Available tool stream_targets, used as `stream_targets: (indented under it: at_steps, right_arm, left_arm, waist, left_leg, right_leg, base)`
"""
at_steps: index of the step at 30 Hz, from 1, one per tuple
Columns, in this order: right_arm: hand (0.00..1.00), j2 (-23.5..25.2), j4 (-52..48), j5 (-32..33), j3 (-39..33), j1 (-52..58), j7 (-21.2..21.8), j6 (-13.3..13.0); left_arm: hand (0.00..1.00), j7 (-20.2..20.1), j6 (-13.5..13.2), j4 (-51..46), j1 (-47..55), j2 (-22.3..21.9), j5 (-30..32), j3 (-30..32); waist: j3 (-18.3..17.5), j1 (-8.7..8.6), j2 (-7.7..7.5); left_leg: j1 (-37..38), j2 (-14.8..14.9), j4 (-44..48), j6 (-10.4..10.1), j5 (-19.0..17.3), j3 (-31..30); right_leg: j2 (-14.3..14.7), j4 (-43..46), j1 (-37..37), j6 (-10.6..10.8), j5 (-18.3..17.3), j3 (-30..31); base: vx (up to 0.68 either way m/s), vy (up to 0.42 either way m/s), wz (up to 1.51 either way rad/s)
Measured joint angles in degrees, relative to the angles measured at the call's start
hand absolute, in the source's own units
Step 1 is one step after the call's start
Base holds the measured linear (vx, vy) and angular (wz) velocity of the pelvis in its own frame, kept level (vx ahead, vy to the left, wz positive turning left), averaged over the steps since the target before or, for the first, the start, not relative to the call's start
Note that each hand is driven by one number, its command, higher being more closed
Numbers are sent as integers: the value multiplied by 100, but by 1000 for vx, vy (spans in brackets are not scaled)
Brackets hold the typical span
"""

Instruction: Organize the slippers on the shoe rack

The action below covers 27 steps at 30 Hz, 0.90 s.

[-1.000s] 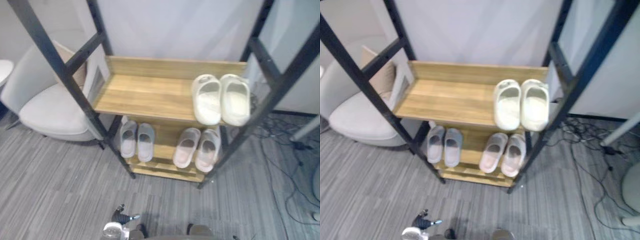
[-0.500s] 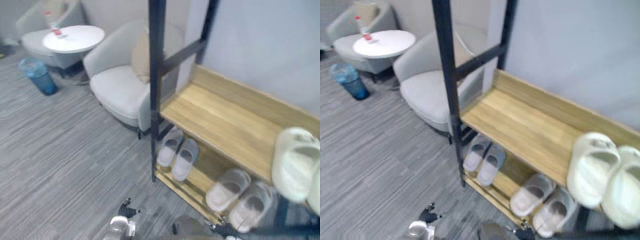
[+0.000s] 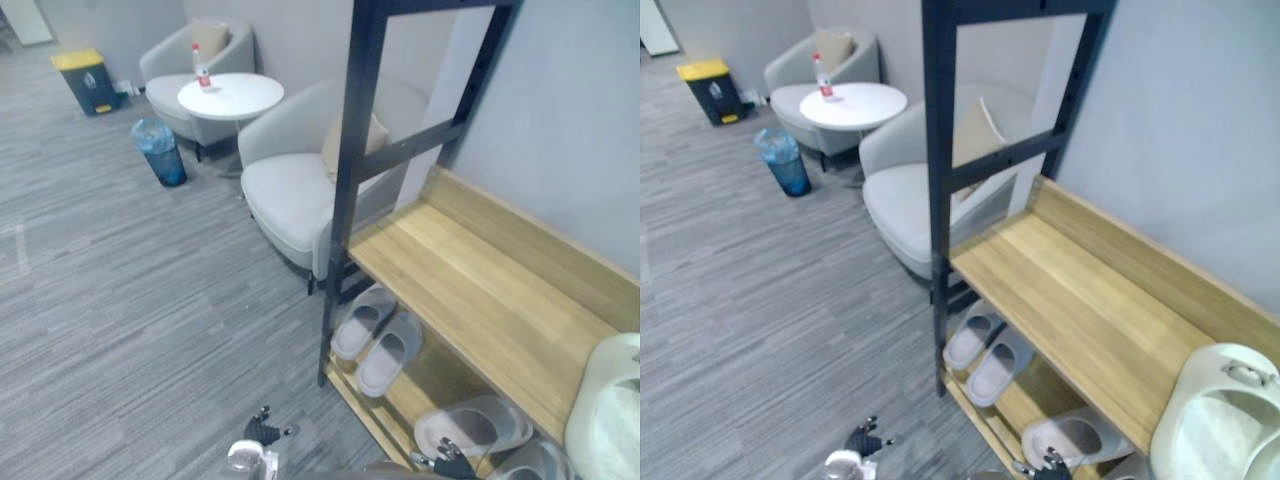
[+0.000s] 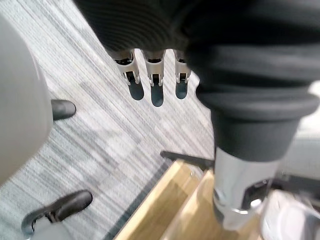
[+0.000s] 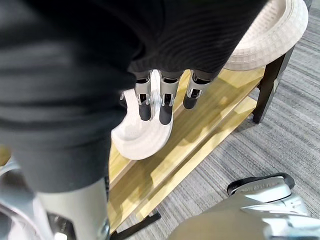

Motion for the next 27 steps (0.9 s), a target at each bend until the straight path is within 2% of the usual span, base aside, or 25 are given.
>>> stream_targets:
  at_steps: [5, 6, 7, 8, 9, 10, 11, 12, 13, 14, 15, 16, 17, 18, 19, 20, 21, 22, 23, 25, 26, 27]
  right_arm:
    - [0, -44, 77, -2, 248, -69, 5, -38]
    - [0, -48, 84, 2, 272, -73, 4, -46]
    - [0, -47, 80, 5, 273, -74, 1, -58]
    - [0, -40, 71, 2, 292, -74, -18, -56]
    - [0, -35, 76, 4, 339, -84, -24, -58]
    - [0, -41, 71, 2, 340, -72, -26, -57]
    - [0, -64, 58, 12, 323, -36, -38, -50]
    - [0, -79, -40, 7, 309, -4, -45, -46]
    - [0, -92, -85, 8, 300, 15, -44, -47]
    - [0, -82, -94, 7, 250, 24, -45, -49]
    - [0, -14, -71, 7, 241, 7, -49, 6]
    - [0, 39, -66, 5, 241, -3, -48, 14]
    - [0, 110, -30, 4, 236, -72, -54, 20]
    - [0, 110, -7, 4, 236, -95, -54, 24]
    - [0, 104, 41, 3, 240, -190, -63, 50]
    - [0, 66, 103, 3, 240, -268, -65, 68]
    - [0, 19, 112, 6, 235, -324, -70, 76]
    - [0, -29, 106, 9, 219, -402, -82, 65]
    - [0, -84, 115, 6, 236, -447, -74, 72]
    - [0, -90, 116, 3, 300, -508, -71, 70]
    - [0, -90, 119, 5, 317, -513, -72, 69]
    - [0, -87, 123, 4, 404, -509, -72, 68]
  left_arm:
    - [0, 1, 9, 74, -104, 197, 0, -171]
    - [0, 3, 10, 72, -111, 230, 0, -190]
    - [0, 1, 11, 71, -117, 273, 0, -228]
    - [0, 1, 12, 70, -117, 295, -3, -242]
    - [0, 7, 15, 72, -192, 301, -4, -248]
    - [0, 2, 15, 70, -229, 295, -4, -291]
    - [0, 0, 3, 43, -265, 275, -3, -403]
    - [0, 0, 3, 35, -264, 272, -2, -450]
    - [0, 0, 4, 35, -265, 270, -2, -462]
    - [0, 0, 4, 34, -333, 308, -2, -589]
    - [0, 6, 3, 6, -345, 396, -1, -680]
    - [0, 8, 5, 7, -340, 426, -2, -683]
    - [0, 3, 19, 27, -314, 530, -2, -778]
    - [0, 0, 21, 32, -304, 534, -2, -807]
    - [0, 0, 15, -7, -238, 511, 1, -834]
    - [0, 4, 14, -21, -212, 495, -2, -853]
    - [0, 4, 15, -21, -210, 448, -3, -847]
    - [0, 6, 15, -20, -215, 438, -3, -827]
    - [0, 6, 18, -21, -213, 458, -5, -752]
    - [0, 8, 17, -23, -211, 513, -13, -565]
    - [0, 8, 16, -23, -219, 513, -14, -532]
    - [0, 2, 16, -24, -232, 486, -10, -424]
  waist:
    - [100, -32, -34]
    - [104, -32, -39]
    - [106, -41, -35]
    - [114, -67, -77]
    - [145, -101, -227]
    - [155, -135, -209]
    - [190, -224, -131]
    - [201, -337, -94]
    - [189, -366, -55]
    - [177, -386, 59]
    - [109, -362, -153]
    - [95, -359, -199]
    - [88, -356, -276]
    - [97, -349, -290]
    - [112, -327, -337]
    - [188, -320, -230]
    - [235, -319, -228]
    - [335, -348, -119]
    - [394, -371, -27]
    - [437, -356, 4]
    - [446, -359, -10]
    - [479, -392, -48]
  left_leg:
    - [-146, -77, 60, 13, 76, -51]
    - [-195, -75, 94, 70, 47, -18]
    - [-271, 8, 129, 155, -8, 237]
    - [-353, 207, 136, 351, -12, 979]
    - [-623, 400, 771, 541, -156, 1684]
    - [-818, 517, 1234, 653, -230, 1932]
    - [-1124, 762, 2188, 850, -352, 2445]
    - [-1149, 863, 2528, 895, -549, 2863]
    - [-1151, 867, 2445, 806, -621, 2957]
    - [-1250, 695, 2018, 456, -735, 2890]
    - [-1328, 331, 1636, 561, -534, 2777]
    - [-1351, 239, 1548, 594, -495, 2752]
    - [-1472, -61, 1412, 675, -478, 2636]
    - [-1475, -142, 1402, 711, -506, 2629]
    - [-1414, -372, 1377, 851, -621, 2593]
    - [-1313, -588, 1331, 899, -688, 2522]
    - [-1180, -686, 1251, 945, -700, 2462]
    - [-1046, -711, 1137, 983, -699, 2394]
    - [-905, -681, 958, 999, -690, 2282]
    - [-640, -697, 533, 1036, -622, 2075]
    - [-580, -700, 451, 1040, -615, 1993]
    - [-429, -706, 311, 1040, -609, 1759]
  right_leg:
    - [-91, -12, -12, 75, 78, -90]
    - [-103, -23, -16, 71, 75, -137]
    - [-115, -59, -27, 67, 90, -193]
    - [-197, -165, -79, 59, 163, -292]
    - [-427, -197, -220, -19, 265, -559]
    - [-481, -200, -260, -21, 286, -685]
    - [-595, -210, -300, 12, 305, -1004]
    - [-672, -242, -299, 99, 289, -1222]
    - [-690, -255, -305, 151, 276, -1312]
    - [-718, -242, -351, 285, 225, -1487]
    - [-899, -237, -524, 328, 197, -1421]
    - [-956, -232, -581, 339, 192, -1424]
    - [-1160, -170, -660, 499, 88, -1467]
    - [-1234, -114, -675, 560, 44, -1467]
    - [-1468, 103, -680, 662, -100, -1421]
    - [-1609, 441, -714, 623, -166, -1266]
    - [-1633, 949, -883, 530, -115, -1036]
    - [-1514, 1453, -1124, 417, -135, -750]
    - [-1144, 1652, -1283, 457, -253, -352]
    - [-476, 1555, -1581, 491, -298, -68]
    - [-343, 1468, -1635, 472, -286, -50]
    - [1, 1158, -1727, 362, -201, -3]
  base:
    - [-135, 74, 13]
    - [-105, 41, 20]
    - [-111, 38, 34]
    - [-129, 73, 59]
    - [-146, 79, 67]
    - [-140, 94, 97]
    - [-132, 110, 113]
    - [-99, 132, 116]
    - [-44, 177, 122]
    - [10, 204, 114]
    - [20, 170, 103]
    - [34, 195, 87]
    - [18, 106, 57]
    - [73, 259, 62]
    - [127, 247, 33]
    - [165, 297, 30]
    - [165, 249, 28]
    - [151, 216, 31]
    - [148, 183, 36]
    - [191, 71, 44]
    - [308, 8, 71]
    - [181, -15, 58]
